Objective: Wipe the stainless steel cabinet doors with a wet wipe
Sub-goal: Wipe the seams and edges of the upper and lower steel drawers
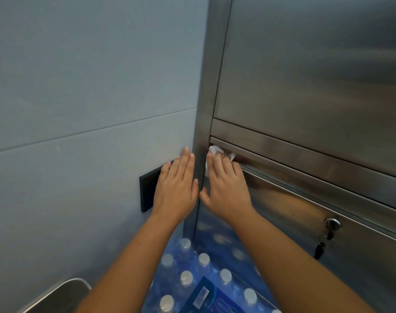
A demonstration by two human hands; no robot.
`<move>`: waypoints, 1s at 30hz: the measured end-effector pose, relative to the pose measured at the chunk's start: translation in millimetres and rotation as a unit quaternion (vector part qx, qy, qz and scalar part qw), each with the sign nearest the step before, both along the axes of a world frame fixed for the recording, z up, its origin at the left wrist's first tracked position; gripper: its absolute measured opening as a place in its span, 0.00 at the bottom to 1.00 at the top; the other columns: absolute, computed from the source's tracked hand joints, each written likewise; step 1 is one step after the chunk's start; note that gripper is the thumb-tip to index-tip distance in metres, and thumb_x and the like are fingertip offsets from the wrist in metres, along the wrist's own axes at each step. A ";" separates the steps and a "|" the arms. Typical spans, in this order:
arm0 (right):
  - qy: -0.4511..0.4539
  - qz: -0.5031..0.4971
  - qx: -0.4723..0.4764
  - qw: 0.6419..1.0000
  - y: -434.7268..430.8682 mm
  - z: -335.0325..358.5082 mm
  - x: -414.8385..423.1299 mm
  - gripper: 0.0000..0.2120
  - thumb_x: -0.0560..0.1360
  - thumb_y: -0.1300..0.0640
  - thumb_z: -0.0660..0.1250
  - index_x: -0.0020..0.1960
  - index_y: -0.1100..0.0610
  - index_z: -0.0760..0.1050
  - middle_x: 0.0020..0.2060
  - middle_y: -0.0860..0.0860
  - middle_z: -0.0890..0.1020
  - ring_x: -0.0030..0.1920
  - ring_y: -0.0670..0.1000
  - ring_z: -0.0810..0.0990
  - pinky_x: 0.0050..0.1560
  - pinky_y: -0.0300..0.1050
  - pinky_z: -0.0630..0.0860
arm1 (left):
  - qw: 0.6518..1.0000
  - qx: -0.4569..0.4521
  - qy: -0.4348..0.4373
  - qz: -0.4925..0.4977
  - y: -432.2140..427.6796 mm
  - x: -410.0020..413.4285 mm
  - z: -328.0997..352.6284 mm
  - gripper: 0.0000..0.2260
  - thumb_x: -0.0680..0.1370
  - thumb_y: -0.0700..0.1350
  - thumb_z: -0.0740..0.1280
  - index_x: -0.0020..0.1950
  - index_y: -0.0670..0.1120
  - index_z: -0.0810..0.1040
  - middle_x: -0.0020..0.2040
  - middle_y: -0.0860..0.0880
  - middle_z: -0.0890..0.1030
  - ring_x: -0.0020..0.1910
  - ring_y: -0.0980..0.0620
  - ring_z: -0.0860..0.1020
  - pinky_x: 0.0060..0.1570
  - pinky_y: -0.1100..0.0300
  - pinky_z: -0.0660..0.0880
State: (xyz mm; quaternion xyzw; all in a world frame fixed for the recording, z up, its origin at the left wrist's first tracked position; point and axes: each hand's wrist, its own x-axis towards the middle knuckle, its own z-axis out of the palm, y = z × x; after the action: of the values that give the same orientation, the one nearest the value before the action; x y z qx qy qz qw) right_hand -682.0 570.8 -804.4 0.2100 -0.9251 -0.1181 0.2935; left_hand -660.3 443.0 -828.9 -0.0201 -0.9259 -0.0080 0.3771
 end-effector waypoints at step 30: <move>0.028 0.010 -0.135 0.990 112.0 11.5 71.0 0.31 0.73 0.41 0.55 0.61 0.66 0.76 0.49 0.57 0.79 0.48 0.56 0.78 0.58 0.50 0.64 | 0.982 0.107 0.027 -0.155 99.1 46.0 11.0 0.25 0.78 0.48 0.53 0.73 0.39 0.64 0.74 0.44 0.62 0.73 0.51 0.53 0.64 0.37 0.50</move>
State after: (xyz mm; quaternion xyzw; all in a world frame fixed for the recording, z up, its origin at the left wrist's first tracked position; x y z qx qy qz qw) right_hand -611.0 682.8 -792.8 0.1740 -0.9219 0.0046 0.3461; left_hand -614.3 542.1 -817.9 -0.1230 -0.8949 -0.1653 0.3957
